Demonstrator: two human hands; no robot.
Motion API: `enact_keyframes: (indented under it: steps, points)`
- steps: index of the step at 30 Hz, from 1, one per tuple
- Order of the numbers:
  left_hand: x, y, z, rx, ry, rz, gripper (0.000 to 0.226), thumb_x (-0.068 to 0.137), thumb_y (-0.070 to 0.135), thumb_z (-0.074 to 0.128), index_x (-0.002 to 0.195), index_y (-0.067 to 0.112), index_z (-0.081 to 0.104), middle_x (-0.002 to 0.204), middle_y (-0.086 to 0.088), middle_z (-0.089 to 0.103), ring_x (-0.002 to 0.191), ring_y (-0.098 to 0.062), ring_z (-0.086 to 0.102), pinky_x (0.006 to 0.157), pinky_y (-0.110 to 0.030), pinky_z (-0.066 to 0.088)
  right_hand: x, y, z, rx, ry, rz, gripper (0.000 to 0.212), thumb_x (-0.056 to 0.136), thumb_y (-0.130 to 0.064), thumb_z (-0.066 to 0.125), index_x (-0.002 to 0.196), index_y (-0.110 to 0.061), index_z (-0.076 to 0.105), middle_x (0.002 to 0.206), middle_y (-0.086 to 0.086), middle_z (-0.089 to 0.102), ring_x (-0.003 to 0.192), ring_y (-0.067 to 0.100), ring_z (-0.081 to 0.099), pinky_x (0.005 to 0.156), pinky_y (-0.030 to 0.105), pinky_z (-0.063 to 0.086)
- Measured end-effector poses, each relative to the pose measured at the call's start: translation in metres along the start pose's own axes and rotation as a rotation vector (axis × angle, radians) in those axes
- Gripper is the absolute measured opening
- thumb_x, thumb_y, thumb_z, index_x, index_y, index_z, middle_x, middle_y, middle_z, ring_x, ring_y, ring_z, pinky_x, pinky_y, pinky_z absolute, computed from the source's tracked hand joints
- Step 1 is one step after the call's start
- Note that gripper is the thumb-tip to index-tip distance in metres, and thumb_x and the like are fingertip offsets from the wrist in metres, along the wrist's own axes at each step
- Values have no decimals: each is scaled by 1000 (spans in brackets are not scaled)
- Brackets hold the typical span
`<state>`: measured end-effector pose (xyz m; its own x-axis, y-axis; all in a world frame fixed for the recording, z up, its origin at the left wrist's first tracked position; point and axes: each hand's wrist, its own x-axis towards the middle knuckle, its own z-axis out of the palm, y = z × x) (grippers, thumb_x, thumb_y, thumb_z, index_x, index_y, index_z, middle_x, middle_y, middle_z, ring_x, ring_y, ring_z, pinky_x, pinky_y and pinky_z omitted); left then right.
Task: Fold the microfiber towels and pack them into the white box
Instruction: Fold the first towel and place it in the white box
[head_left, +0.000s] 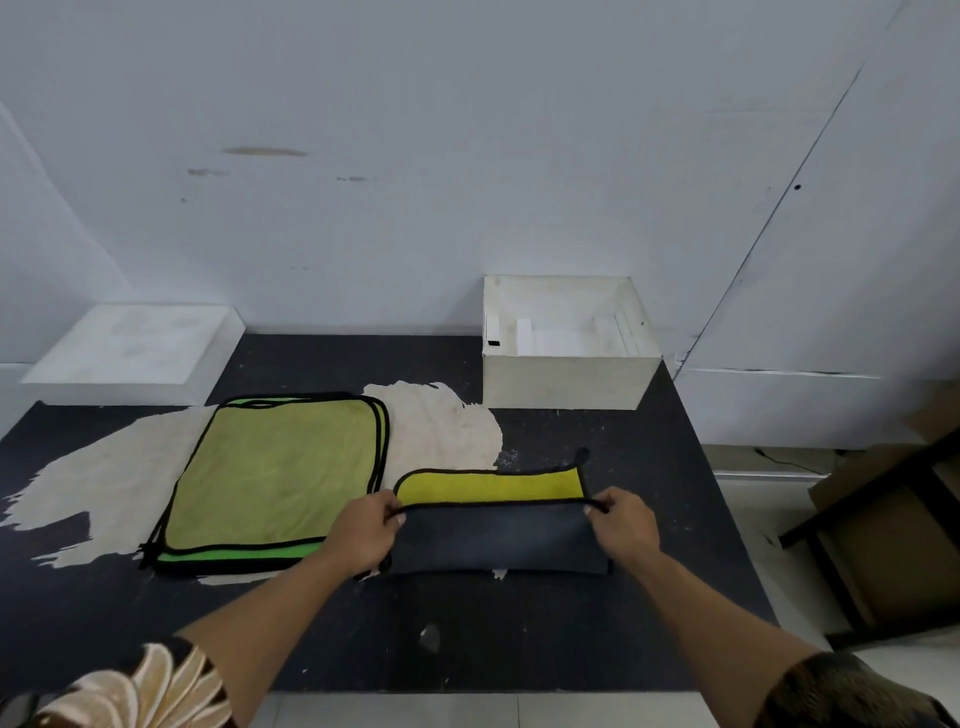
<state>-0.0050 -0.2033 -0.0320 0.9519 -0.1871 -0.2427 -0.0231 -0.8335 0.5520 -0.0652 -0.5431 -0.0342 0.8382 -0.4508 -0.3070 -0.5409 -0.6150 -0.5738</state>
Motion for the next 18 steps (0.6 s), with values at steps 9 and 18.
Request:
enact_keyframes:
  steps: [9,18]
  points:
    - [7,-1,26,85,-21,-165,15,92,20,57,96,14,70,103,-10,71,98,-28,64,79,-31,48,19,6,5,41,-33,57,6,92,-22,65,96,-18,66,102,5,70,92,22,62,75,27,43]
    - [21,0,37,38,22,-286,31,90,40,62,103,12,62,96,-7,67,95,-28,63,69,-30,41,24,6,14,-49,-183,73,18,94,-28,64,107,-16,69,105,2,68,100,22,63,77,30,48]
